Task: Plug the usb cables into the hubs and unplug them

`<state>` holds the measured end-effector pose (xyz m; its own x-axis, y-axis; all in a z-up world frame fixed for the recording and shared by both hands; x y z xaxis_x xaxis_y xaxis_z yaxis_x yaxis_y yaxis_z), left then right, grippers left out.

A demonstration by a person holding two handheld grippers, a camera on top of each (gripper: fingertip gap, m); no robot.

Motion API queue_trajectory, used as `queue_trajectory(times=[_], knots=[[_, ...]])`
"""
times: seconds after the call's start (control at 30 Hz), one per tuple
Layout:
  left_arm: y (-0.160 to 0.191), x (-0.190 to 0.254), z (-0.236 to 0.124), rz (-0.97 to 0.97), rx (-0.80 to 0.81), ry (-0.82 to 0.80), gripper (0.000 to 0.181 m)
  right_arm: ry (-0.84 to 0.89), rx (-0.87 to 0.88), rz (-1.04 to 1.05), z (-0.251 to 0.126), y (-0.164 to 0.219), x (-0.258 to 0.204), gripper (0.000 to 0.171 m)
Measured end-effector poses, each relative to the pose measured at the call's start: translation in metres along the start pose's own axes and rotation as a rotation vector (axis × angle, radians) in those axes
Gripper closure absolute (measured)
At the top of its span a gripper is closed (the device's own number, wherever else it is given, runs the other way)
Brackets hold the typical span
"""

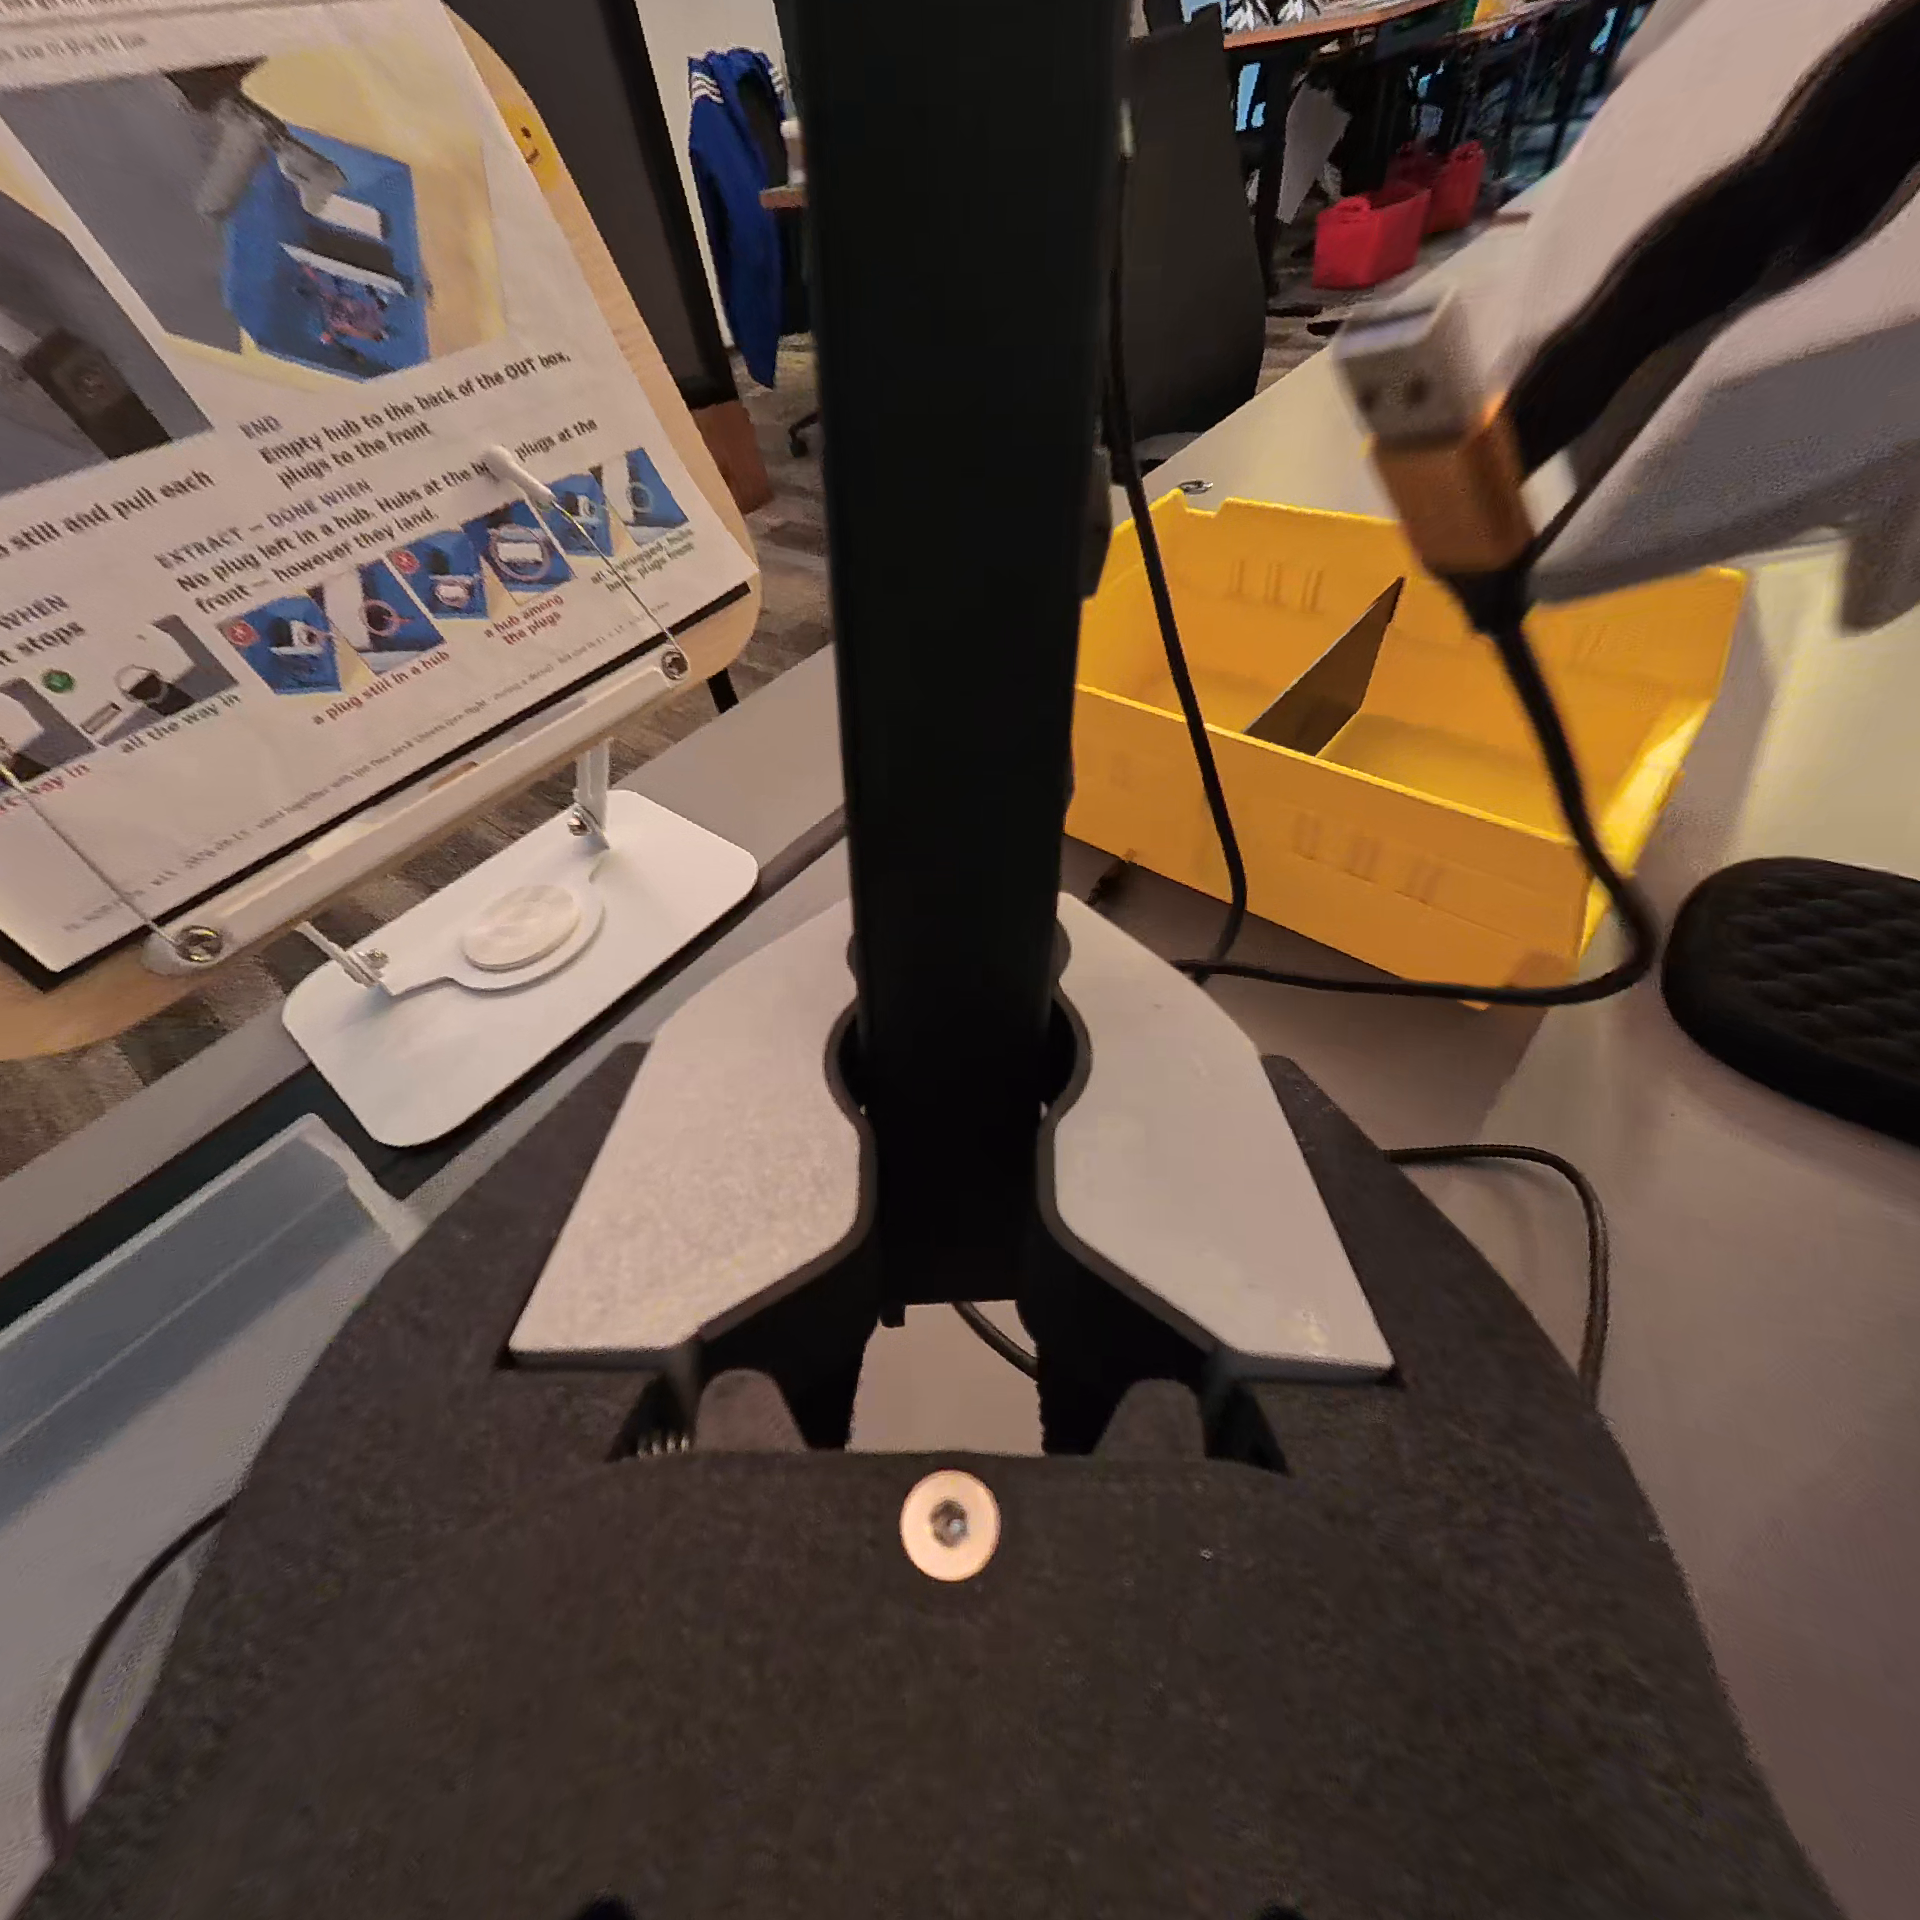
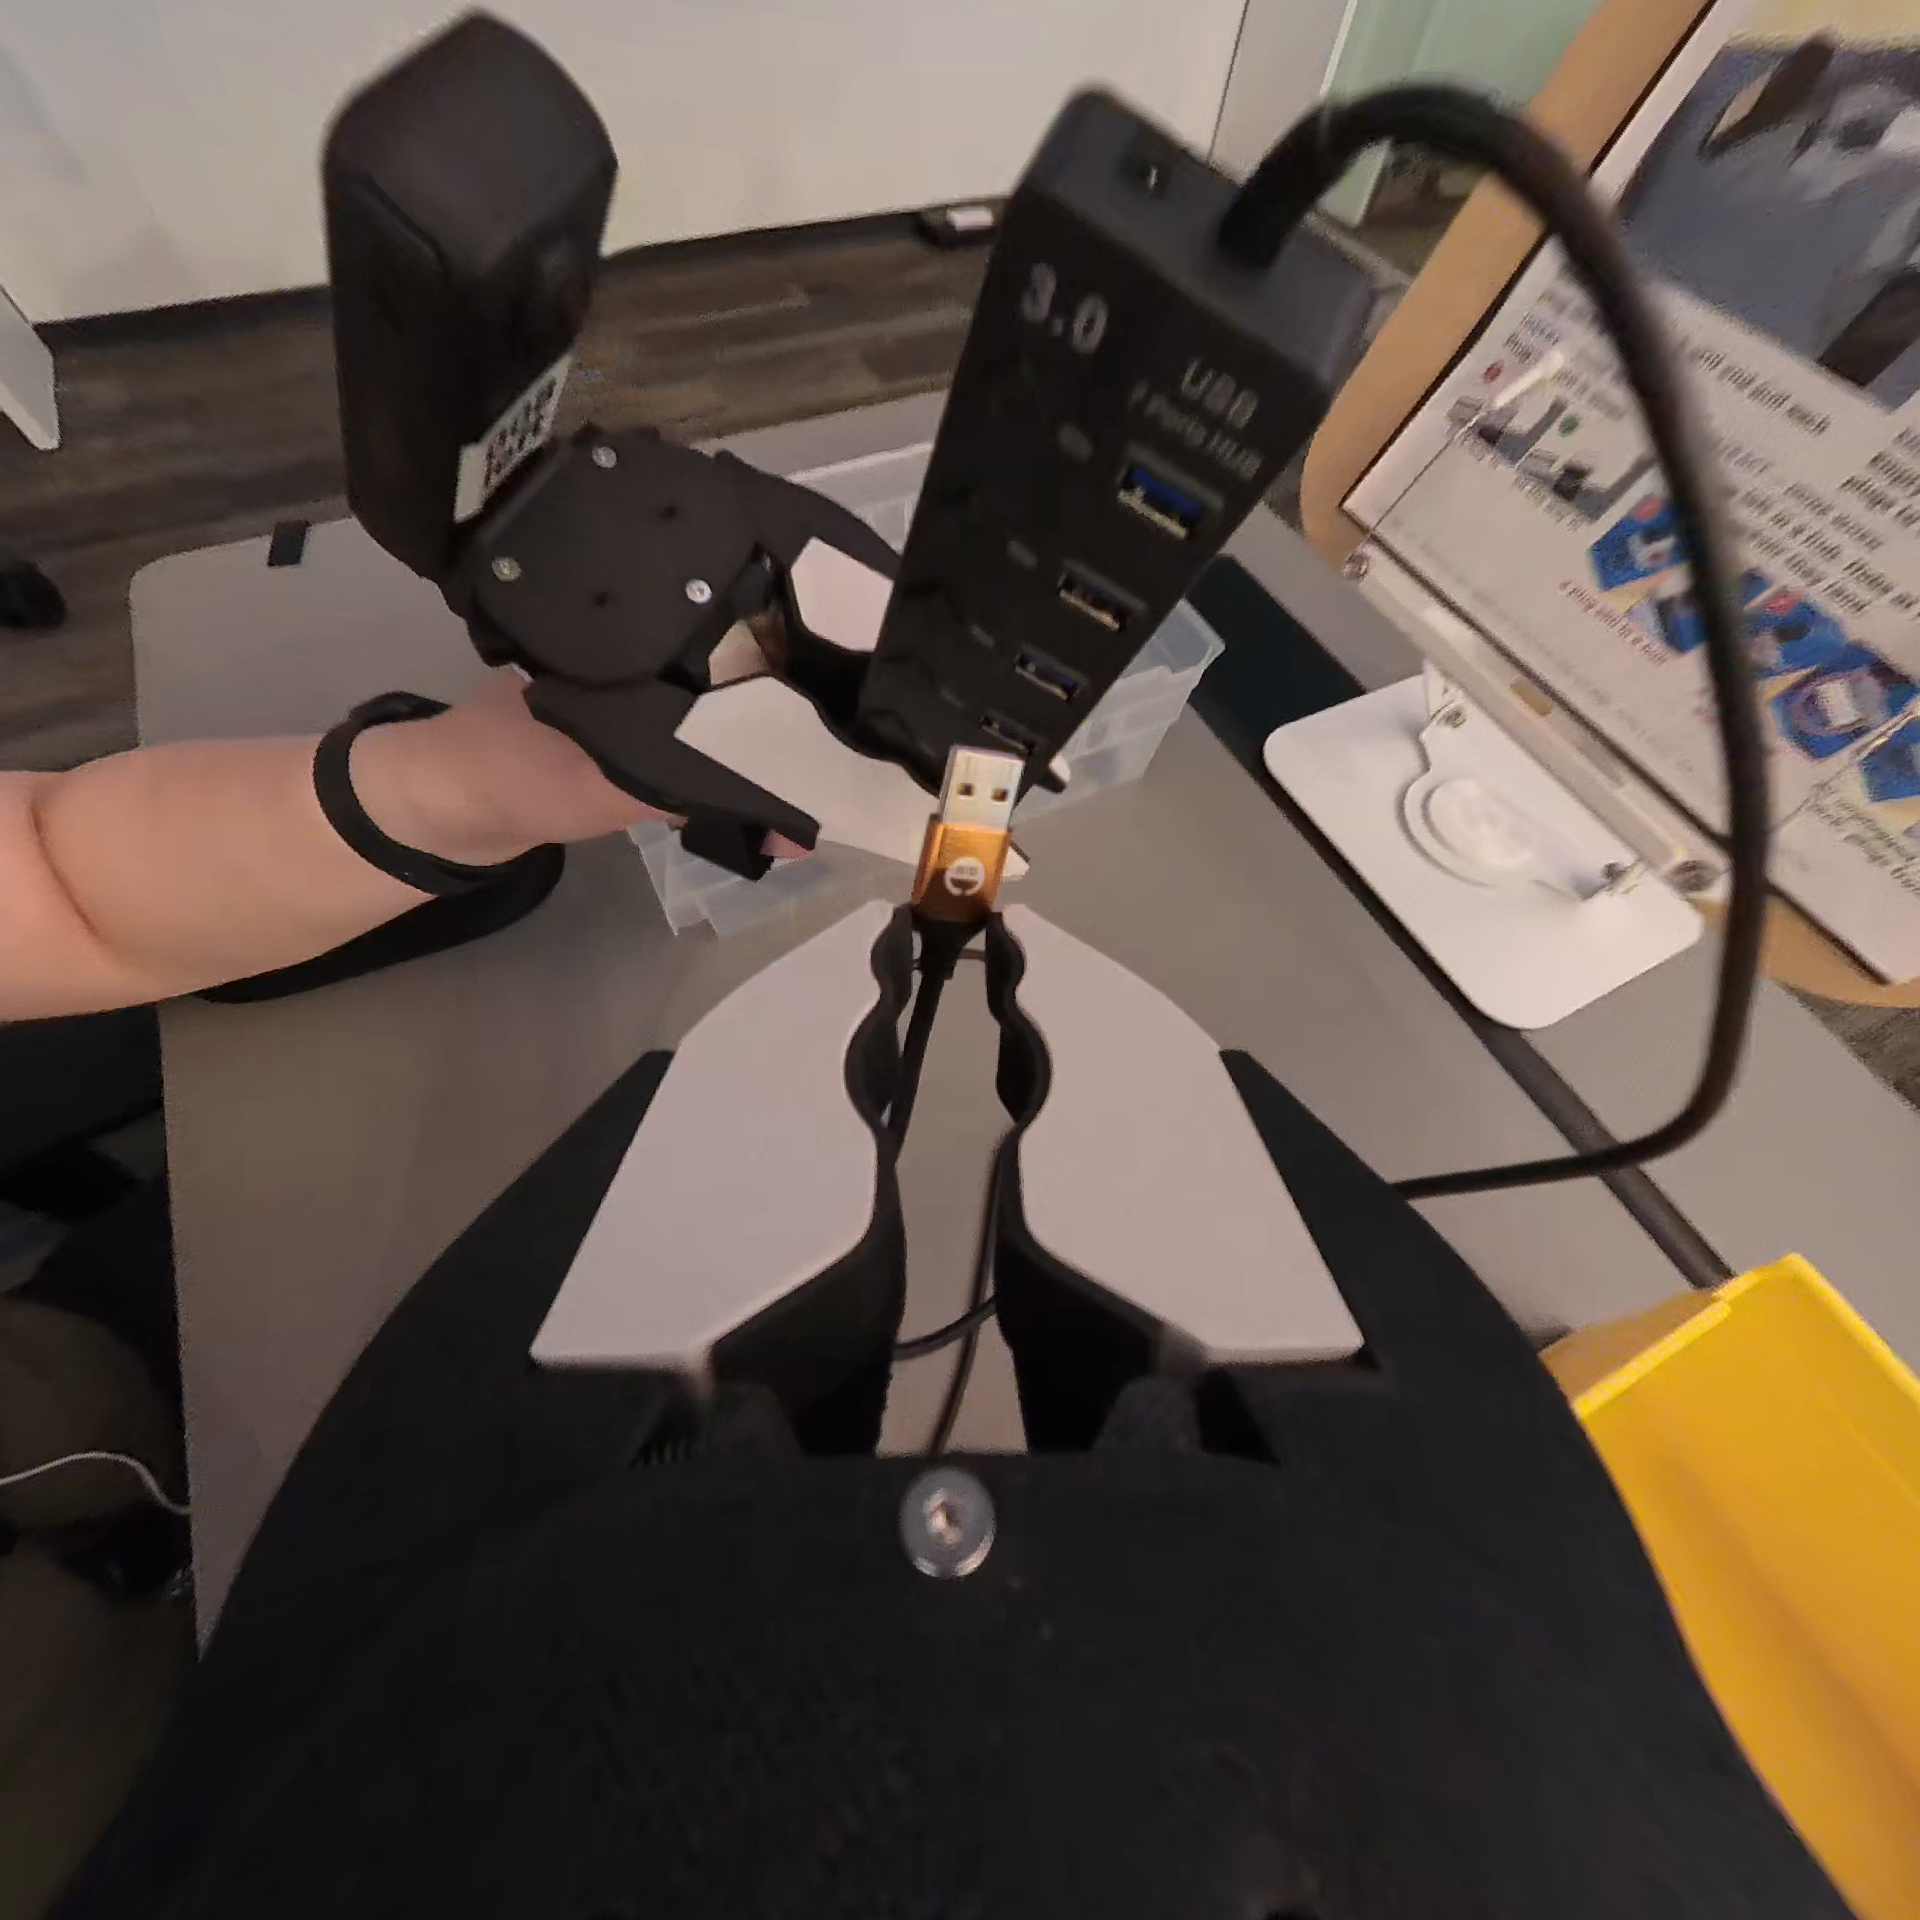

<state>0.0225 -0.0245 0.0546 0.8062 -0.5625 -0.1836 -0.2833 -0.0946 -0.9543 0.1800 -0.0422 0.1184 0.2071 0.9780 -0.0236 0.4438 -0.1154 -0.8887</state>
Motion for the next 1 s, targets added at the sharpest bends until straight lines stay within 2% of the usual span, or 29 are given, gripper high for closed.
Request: queue_trajectory(times=[0.1,0.2,0.53,1.0], knots=[[0.003,-0.001,0.003,-0.007,-0.014,0.001,0.155,-0.021,-0.04,0.032,0.014,0.006,0.004,0.157],[0.007,-0.002,0.005,0.035,-0.034,-0.044,0.155,0.031,-0.112,0.017,0.024,0.012,0.007,0.157],[0.01,0.004,0.008,0.169,-0.064,-0.101,0.155,0.03,-0.146,0.041,0.037,0.017,0.008,0.157],[0.01,0.007,0.008,0.222,-0.073,-0.116,0.155,0.052,-0.158,0.066,0.041,0.021,0.012,0.158]])
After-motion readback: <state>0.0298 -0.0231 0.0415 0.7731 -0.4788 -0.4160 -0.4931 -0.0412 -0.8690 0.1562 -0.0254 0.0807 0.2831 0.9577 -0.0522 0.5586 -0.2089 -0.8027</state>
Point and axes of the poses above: each gripper's, where its closed fingertips meet, z out along the fingers, y out of its underside, x = y × z across the jaws, the point moved 8 cm from there along -z, back along the fingers, and after that the axes turned 10 degrees about -y, right-handed, at the moved point
